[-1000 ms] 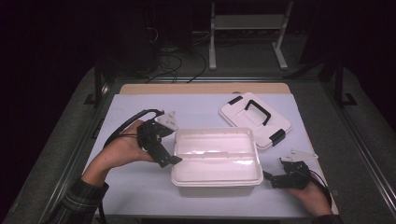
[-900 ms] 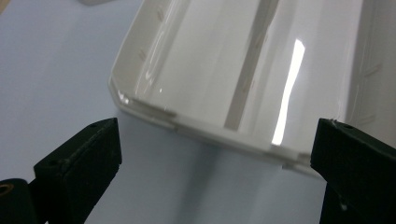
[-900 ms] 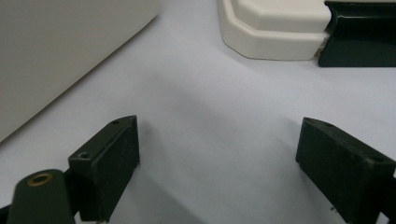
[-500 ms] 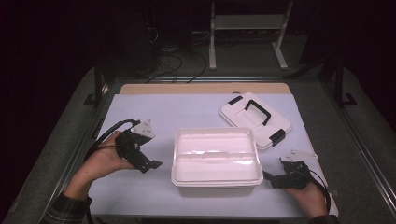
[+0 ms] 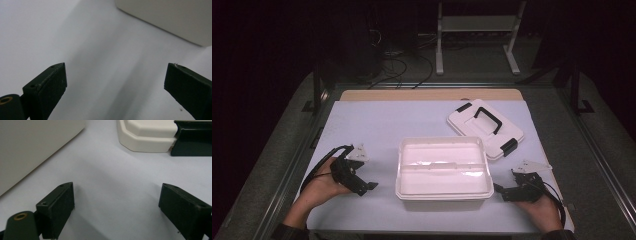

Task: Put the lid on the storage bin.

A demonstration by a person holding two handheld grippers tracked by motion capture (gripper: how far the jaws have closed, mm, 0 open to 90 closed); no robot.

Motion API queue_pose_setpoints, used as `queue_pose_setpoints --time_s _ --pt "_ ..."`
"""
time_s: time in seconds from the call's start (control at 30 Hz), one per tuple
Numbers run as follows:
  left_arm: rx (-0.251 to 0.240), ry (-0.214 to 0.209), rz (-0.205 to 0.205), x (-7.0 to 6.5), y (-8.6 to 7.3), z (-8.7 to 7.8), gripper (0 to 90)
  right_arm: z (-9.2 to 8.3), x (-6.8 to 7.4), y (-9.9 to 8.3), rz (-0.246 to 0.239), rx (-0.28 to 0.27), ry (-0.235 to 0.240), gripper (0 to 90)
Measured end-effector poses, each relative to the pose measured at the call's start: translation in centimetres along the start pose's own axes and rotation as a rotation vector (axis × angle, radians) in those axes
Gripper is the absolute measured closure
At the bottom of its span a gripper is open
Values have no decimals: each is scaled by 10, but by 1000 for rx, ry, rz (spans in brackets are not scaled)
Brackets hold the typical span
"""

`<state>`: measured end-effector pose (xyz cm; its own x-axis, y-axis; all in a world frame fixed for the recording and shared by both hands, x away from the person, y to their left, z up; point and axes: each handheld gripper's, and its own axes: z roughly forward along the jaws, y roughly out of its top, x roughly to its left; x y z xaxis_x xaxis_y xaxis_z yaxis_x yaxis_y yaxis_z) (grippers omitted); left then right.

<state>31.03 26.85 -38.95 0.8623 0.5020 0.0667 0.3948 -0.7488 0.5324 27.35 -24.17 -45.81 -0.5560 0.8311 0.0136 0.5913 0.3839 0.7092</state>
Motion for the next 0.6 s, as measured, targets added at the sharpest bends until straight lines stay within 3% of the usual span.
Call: queue_pose_setpoints --time_s 0.6 --pt "-43 -3 -19 -4 -30 31 22 -2 0 9 -15 48 7 134"
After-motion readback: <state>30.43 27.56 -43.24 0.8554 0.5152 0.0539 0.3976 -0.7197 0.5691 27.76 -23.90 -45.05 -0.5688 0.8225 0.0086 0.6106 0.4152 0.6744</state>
